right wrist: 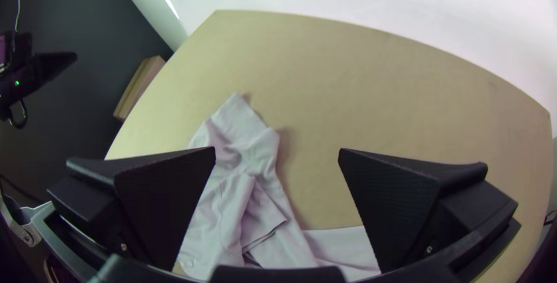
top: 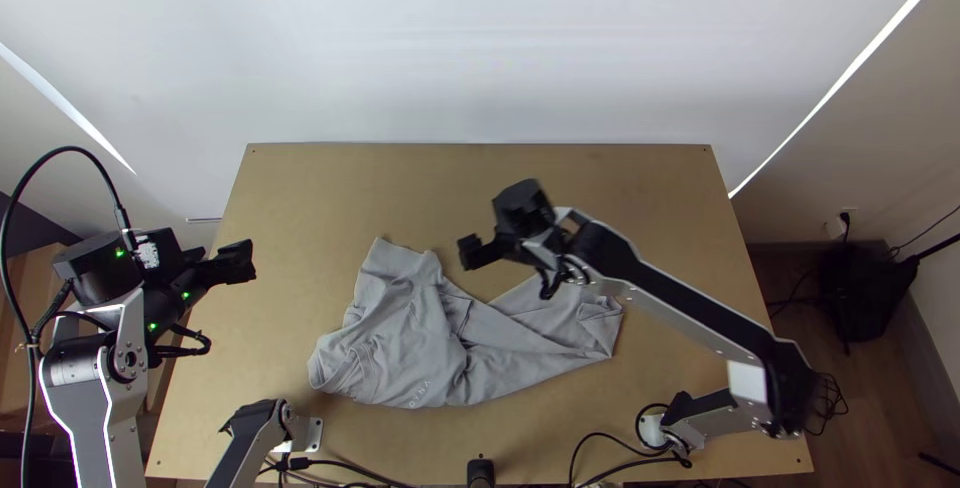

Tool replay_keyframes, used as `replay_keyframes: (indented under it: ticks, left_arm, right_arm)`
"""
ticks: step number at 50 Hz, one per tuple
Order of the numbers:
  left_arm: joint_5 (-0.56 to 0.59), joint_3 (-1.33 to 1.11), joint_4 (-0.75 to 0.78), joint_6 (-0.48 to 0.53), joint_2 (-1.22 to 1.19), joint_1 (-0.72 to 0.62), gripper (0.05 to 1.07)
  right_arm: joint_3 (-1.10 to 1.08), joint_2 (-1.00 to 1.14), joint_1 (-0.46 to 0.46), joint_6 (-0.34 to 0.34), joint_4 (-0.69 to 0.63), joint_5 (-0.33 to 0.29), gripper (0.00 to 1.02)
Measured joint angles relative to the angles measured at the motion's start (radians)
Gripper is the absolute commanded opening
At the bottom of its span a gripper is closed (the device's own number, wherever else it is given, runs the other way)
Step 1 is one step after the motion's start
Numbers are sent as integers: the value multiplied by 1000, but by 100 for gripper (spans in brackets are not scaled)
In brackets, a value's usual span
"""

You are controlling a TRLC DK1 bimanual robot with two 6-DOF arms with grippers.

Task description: Fold the t-shirt

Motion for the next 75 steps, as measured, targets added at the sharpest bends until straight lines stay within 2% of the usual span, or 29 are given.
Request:
replay_keyframes:
  ticks: [4, 12, 18, 21, 36, 44, 49, 58, 61, 64, 75]
  left_arm:
    - [0, 0, -4, 0, 0, 11, 102]
    - [0, 0, -7, -1, 0, 23, 102]
    - [0, 0, -7, -5, 0, 27, 102]
    - [0, 0, -7, -8, 0, 29, 102]
    - [0, -10, -2, -8, 0, 40, 102]
    - [0, -11, 3, -8, 0, 40, 102]
    - [0, -11, 4, -8, 0, 40, 102]
    - [0, -11, 4, -8, 0, 40, 102]
    - [0, -11, 5, -8, 0, 40, 102]
    - [0, -12, 5, -8, 0, 40, 102]
    - [0, -19, 5, -8, 0, 39, 102]
  right_arm:
    - [24, 63, 42, 32, -18, -58, 97]
    - [90, 174, 92, 83, -71, -130, 94]
    - [129, 244, 112, 100, -81, -140, 92]
    - [138, 277, 121, 106, -82, -140, 86]
    - [142, 392, 153, 110, -90, -141, 86]
    - [178, 439, 154, 110, -95, -145, 68]
    - [199, 459, 154, 111, -96, -145, 51]
    - [213, 489, 154, 117, -96, -166, 43]
    - [213, 500, 154, 117, -96, -166, 27]
    - [213, 507, 154, 117, -98, -166, 2]
    - [208, 504, 146, 106, -98, -163, 2]
